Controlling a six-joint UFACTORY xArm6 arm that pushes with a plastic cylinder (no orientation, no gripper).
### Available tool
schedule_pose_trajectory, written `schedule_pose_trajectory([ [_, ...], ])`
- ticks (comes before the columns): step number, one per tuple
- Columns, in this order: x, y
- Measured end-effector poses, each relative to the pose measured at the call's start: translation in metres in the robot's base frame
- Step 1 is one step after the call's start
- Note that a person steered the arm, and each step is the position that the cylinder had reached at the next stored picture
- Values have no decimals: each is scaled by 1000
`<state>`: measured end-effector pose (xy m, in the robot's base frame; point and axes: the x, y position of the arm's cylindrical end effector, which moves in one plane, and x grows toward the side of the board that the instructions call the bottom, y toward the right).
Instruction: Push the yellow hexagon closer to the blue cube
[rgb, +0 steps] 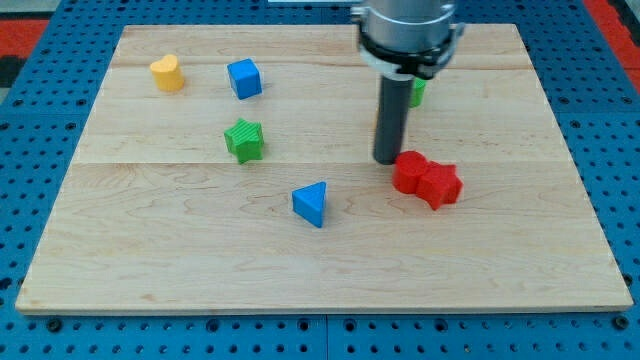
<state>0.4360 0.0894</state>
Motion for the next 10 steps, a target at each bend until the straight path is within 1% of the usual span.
schedule_pose_trajectory([
  [1,-1,38],
  [2,-29,37],
  [3,-67,3],
  [4,-71,-37],
  [5,-86,-61],
  [6,-109,-61],
  [8,-123,-97],
  [10,-101,-150],
])
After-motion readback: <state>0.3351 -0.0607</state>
